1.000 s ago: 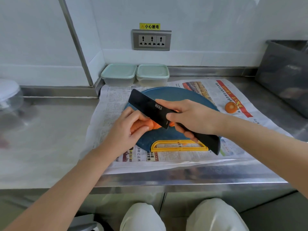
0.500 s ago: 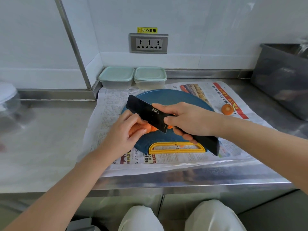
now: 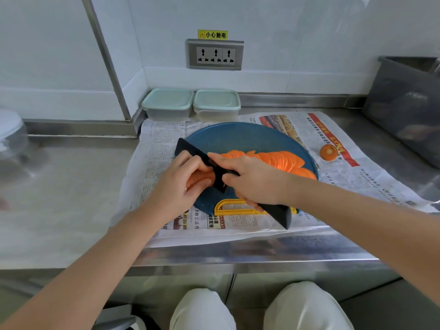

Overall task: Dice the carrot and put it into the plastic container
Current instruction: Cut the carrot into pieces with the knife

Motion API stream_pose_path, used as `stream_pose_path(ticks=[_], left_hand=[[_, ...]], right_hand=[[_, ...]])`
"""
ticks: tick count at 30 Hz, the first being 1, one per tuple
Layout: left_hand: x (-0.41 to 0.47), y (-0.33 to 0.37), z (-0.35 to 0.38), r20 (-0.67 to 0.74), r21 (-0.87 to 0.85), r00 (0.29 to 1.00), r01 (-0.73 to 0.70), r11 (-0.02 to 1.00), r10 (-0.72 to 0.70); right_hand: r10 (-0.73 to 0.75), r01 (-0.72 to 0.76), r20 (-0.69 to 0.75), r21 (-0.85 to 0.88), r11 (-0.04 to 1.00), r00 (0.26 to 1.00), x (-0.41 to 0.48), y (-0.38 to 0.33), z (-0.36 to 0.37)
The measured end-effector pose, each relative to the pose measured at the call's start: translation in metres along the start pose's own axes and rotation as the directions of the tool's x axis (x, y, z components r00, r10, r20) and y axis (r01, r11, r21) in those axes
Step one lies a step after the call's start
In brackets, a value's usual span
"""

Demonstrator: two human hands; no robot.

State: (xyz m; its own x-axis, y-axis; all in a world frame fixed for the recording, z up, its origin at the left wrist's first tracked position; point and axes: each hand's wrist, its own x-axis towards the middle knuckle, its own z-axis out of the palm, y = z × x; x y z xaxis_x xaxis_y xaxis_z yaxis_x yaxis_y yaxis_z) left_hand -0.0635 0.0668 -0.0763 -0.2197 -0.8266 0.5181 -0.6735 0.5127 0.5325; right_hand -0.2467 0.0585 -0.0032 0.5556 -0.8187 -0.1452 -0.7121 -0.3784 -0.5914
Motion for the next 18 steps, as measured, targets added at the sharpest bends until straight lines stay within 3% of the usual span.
stream_pose_path(ticks=[4,10,18], left_hand=[[0.0,0.0,-0.001,-0.01,0.01,1.0,0.009,1.0,-0.009],[-0.001,-0.001,-0.001,-0.013,-0.025,1.0,0.006,1.0,-0.006],[-0.003,-0.007,0.002,0.027,0.006,0.999,0.039,0.999,-0.039]], right_hand=[[-0.003,0.004,-0.044,0.025,1.0,0.999,0.006,0.004,0.014],[0.071,-0.08,0.052,0.195,0.978,0.996,0.005,0.006,0.002],[0.076,-0.092,0.072,0.252,0.963,0.995,-0.012,0.003,-0.034]])
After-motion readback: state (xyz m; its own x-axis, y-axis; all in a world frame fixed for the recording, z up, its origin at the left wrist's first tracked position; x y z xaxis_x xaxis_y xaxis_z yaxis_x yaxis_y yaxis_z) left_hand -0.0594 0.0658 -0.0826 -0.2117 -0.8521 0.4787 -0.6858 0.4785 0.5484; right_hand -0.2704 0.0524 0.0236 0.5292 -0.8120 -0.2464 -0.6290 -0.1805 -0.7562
